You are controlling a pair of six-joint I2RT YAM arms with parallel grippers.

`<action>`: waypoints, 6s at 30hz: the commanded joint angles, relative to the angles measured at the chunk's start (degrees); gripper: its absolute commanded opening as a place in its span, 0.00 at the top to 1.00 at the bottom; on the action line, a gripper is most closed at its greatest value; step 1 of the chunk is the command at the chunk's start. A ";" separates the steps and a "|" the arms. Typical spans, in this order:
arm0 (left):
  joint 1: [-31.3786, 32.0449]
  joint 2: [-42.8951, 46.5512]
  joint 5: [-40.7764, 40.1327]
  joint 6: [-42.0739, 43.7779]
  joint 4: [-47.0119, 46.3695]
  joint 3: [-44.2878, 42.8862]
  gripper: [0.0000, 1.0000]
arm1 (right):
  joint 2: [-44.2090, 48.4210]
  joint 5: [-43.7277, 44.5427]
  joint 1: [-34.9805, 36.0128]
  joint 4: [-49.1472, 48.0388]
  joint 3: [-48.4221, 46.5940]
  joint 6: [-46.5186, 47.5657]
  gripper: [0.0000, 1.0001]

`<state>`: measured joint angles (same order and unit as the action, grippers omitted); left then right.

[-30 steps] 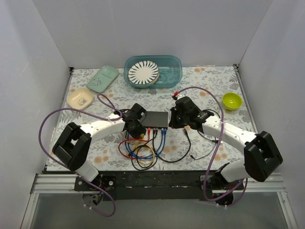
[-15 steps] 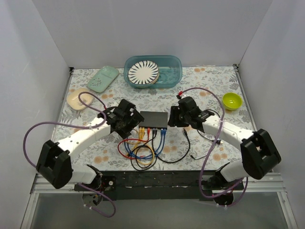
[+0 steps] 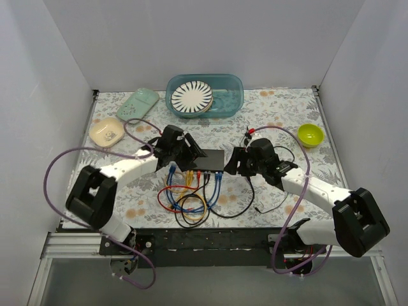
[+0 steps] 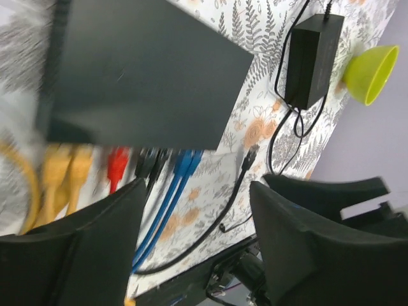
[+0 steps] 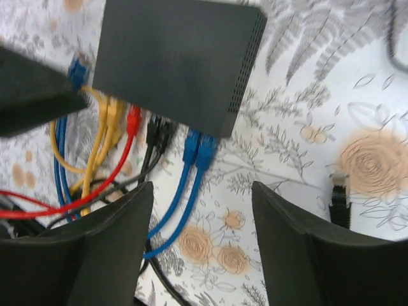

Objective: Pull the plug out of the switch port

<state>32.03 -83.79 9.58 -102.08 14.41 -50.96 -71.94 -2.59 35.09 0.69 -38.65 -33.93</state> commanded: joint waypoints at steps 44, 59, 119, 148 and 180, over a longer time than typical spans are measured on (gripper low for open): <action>-4.79 -25.37 19.86 1.27 -17.58 -5.91 0.55 | -28.16 -14.46 -5.82 -42.88 9.91 -22.23 0.64; -4.79 -23.18 21.53 -2.24 -21.71 -0.20 0.59 | -33.17 -17.01 -6.96 -34.09 2.54 -16.34 0.75; -9.35 -21.69 6.44 1.97 -6.50 -8.52 0.62 | -30.99 -19.57 -8.28 -22.13 -3.10 -10.02 0.49; -5.58 -32.15 -6.43 13.75 2.28 -21.92 0.66 | -9.80 -12.26 -8.20 -5.79 0.60 -2.10 0.51; -1.62 -9.38 15.28 1.80 -14.15 1.64 0.69 | -15.68 -23.78 -3.89 -15.89 5.69 -2.45 0.47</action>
<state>29.39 -93.23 18.37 -98.96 1.80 -52.82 -87.59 -24.47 30.72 -10.96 -35.20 -35.81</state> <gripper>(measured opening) 0.347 0.526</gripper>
